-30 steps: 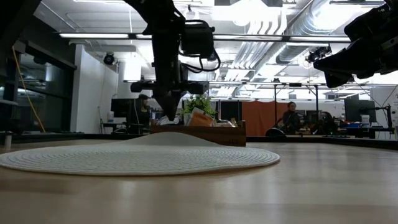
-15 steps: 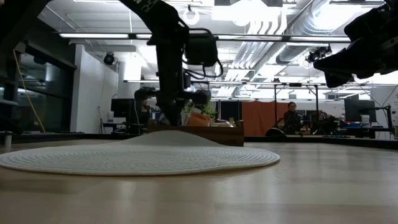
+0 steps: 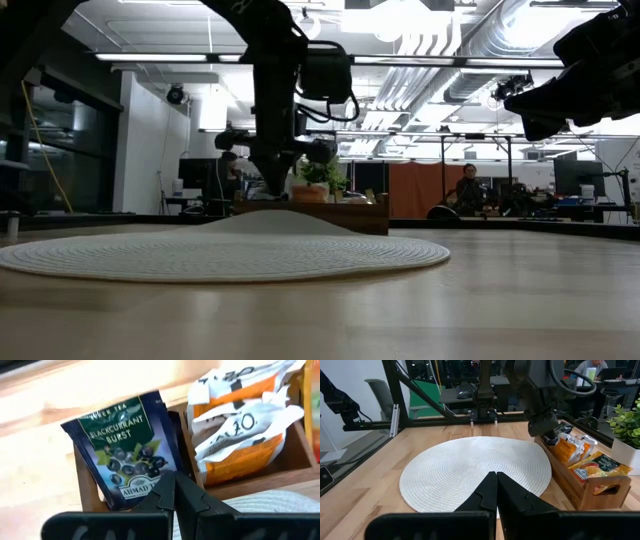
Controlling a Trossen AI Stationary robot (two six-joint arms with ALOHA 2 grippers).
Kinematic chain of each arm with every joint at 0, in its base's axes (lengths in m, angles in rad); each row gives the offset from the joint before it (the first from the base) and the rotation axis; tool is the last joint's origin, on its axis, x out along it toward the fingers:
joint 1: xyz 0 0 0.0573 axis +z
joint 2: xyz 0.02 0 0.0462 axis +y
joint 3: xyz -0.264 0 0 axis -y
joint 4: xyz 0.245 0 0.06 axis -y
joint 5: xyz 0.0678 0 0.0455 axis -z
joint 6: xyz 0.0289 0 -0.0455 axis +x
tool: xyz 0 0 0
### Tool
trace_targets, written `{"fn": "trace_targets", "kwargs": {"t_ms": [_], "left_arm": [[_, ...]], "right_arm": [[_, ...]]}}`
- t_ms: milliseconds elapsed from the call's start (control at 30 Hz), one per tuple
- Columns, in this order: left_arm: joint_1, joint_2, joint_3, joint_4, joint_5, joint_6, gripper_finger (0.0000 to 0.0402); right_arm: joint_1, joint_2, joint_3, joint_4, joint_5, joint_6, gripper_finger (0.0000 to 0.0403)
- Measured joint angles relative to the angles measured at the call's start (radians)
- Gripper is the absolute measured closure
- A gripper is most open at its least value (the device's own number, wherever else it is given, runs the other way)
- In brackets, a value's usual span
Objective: Pick & Place Tea
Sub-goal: Return to Home Position
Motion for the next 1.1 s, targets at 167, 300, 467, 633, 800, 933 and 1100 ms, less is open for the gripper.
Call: {"fn": "trace_targets", "kwargs": {"t_ms": [167, 300, 467, 633, 800, 933, 1100], "left_arm": [[0.0, 0.0, 0.023, -0.006, -0.018, 0.005, 0.0401], [0.0, 0.0, 0.051, -0.058, -0.026, 0.008, 0.0401], [-0.013, -0.008, 0.096, -0.123, -0.059, 0.008, 0.0401], [-0.051, -0.087, 0.117, -0.165, -0.099, 0.061, 0.0401], [-0.112, -0.188, 0.103, -0.151, -0.124, 0.158, 0.0401], [-0.161, -0.284, 0.034, -0.009, -0.106, 0.262, 0.0401], [-0.2, -0.403, -0.142, 0.289, 0.018, 0.408, 0.0401]], "right_arm": [[0.0, 0.0, 0.0, 0.0, 0.0, 0.0, 0.0402], [0.0, 0.0, 0.0, 0.001, 0.0, 0.0, 0.0402], [0.0, 0.0, 0.0, 0.001, 0.0, 0.0, 0.0402], [0.0, 0.0, 0.0, 0.002, 0.0, 0.0, 0.0402], [0.0, 0.0, 0.0, 0.002, 0.0, 0.0, 0.0402], [0.0, 0.0, 0.0, 0.003, 0.0, 0.0, 0.0402], [0.0, 0.0, 0.0, 0.004, 0.0, 0.0, 0.0402]]}}
